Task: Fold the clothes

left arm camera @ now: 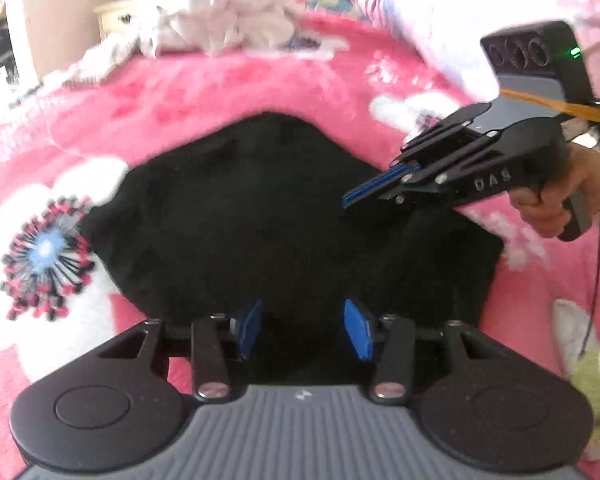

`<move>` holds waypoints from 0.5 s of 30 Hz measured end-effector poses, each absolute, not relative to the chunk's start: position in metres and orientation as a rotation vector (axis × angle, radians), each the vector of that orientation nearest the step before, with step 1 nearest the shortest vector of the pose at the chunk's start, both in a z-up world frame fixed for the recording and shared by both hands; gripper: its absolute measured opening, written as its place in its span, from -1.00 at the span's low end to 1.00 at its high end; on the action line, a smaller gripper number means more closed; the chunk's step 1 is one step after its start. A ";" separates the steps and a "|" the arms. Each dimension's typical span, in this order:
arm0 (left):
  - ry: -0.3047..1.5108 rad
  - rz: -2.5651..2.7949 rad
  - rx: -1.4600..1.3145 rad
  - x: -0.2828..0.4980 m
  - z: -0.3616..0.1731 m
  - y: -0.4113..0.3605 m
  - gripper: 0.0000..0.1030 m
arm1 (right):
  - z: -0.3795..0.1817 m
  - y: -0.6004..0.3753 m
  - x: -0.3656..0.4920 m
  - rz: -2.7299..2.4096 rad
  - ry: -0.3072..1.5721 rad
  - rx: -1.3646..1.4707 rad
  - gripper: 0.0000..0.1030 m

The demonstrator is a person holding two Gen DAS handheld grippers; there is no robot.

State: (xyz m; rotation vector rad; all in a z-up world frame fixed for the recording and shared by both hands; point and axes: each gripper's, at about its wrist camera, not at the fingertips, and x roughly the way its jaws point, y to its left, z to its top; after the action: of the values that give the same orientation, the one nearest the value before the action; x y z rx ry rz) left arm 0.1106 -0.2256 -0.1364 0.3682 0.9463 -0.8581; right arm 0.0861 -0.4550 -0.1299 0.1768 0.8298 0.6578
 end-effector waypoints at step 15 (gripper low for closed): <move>0.923 -0.818 0.291 0.134 -0.124 -0.223 -0.04 | -0.127 -0.463 0.103 0.618 0.769 0.184 -0.85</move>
State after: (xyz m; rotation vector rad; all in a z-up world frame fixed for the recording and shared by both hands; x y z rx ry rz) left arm 0.1339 -0.2230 -0.1241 0.2911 0.9228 -0.8185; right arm 0.1030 -0.4627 -0.1270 0.1840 0.7687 0.6180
